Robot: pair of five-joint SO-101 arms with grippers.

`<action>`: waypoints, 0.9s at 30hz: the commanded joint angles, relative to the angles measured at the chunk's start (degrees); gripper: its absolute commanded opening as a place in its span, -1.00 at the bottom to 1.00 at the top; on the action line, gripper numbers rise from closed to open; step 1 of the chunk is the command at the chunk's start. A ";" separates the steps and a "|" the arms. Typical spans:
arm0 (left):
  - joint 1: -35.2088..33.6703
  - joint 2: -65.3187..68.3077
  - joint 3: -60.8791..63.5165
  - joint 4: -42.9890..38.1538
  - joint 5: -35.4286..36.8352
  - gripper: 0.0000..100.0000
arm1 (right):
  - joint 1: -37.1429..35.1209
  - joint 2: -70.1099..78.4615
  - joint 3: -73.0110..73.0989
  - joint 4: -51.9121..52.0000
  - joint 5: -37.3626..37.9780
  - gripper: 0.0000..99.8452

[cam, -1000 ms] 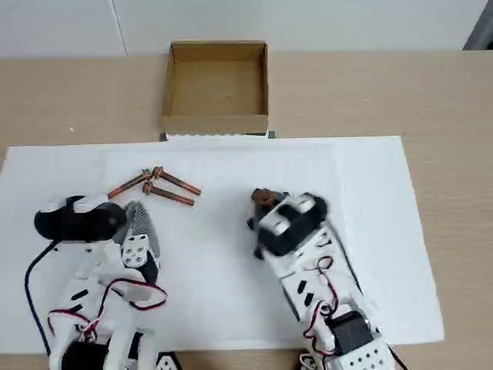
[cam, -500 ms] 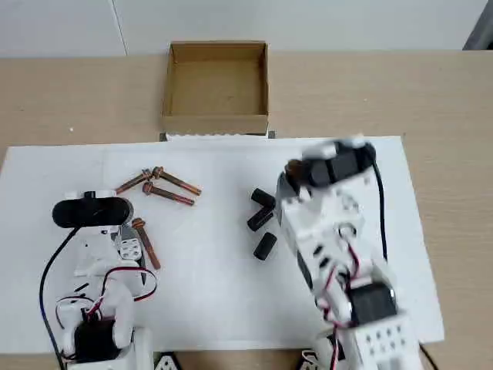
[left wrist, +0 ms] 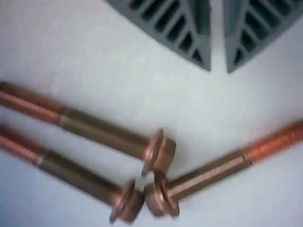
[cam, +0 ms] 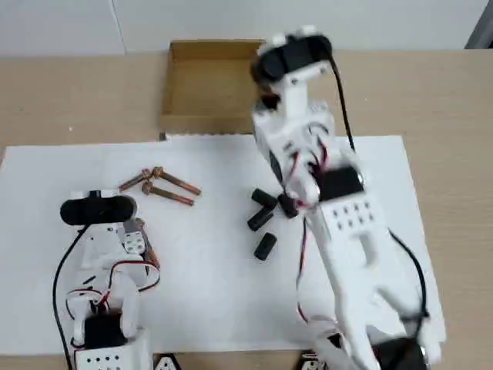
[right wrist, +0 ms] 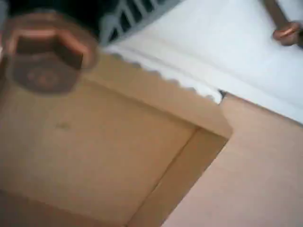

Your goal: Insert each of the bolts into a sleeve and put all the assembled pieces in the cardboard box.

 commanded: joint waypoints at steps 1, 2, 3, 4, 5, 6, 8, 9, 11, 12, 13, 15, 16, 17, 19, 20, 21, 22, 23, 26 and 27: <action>0.00 -0.44 -0.40 -0.97 -0.35 -0.99 | 0.40 7.78 -11.60 -3.38 3.60 -0.99; 0.00 -0.44 -0.40 -0.97 -0.35 -0.99 | 0.40 10.15 -13.80 -4.26 4.40 -0.99; 0.00 -0.44 -0.40 -0.97 -0.35 -0.99 | 0.31 12.53 -15.91 -5.23 5.19 -0.99; 0.00 -0.44 -0.40 -0.97 -0.35 -0.99 | 0.31 14.90 -17.85 -6.20 5.80 -0.99; 0.00 -0.44 -0.40 -0.97 -0.35 -0.99 | 0.31 17.27 -19.87 -7.08 6.42 -0.99; 0.00 -0.44 -0.40 -0.97 -0.35 -0.99 | 0.31 19.47 -21.45 -7.87 6.95 -0.99; 0.00 -0.44 -0.40 -0.97 -0.35 -0.99 | 0.22 23.87 -24.44 -9.54 8.26 -0.99; 0.00 -0.44 -0.40 -0.97 -0.35 -0.99 | 0.22 25.89 -25.76 -10.42 9.05 -0.99; 0.00 -0.44 -0.40 -0.97 -0.35 -0.99 | 0.13 29.76 -28.22 -12.44 10.73 -0.99; 0.00 -0.44 -0.40 -0.97 -0.35 -0.99 | 0.13 31.52 -29.36 -13.49 11.69 -0.99; 0.00 -0.44 -0.40 -0.97 -0.35 -0.99 | 0.13 33.27 -30.68 -14.46 12.84 -0.99; 0.00 -0.44 -0.40 -0.97 -0.35 -0.99 | 0.22 36.88 -33.14 -16.22 14.86 -0.98; 0.00 -0.44 -0.40 -0.97 -0.35 -0.99 | 0.22 38.64 -34.55 -16.57 15.56 -0.98; 0.00 -0.44 -0.40 -0.97 -0.35 -0.99 | 0.31 40.22 -36.04 -16.75 16.18 -0.98; 0.00 -0.44 -0.40 -0.97 -0.35 -0.99 | 0.31 43.30 -38.77 -16.75 16.44 -0.98; 0.00 -0.44 -0.40 -0.97 -0.35 -0.99 | 0.31 44.70 -40.35 -16.57 16.35 -0.98; 0.00 -0.44 -0.40 -0.97 -0.35 -0.99 | 0.31 46.20 -41.85 -16.31 16.35 -0.96; 0.00 -0.44 -0.40 -0.97 -0.35 -0.99 | 0.31 47.52 -43.08 -16.22 16.35 -0.92; 0.00 -0.44 -0.40 -0.97 -0.35 -0.99 | 0.31 48.75 -44.13 -16.13 16.35 -0.87; 0.00 -0.44 -0.40 -0.97 -0.35 -0.99 | 0.31 51.03 -45.45 -16.04 16.35 -0.70; 0.00 -0.44 -0.40 -0.97 -0.35 -0.99 | 0.31 51.03 -45.45 -16.04 16.35 -0.68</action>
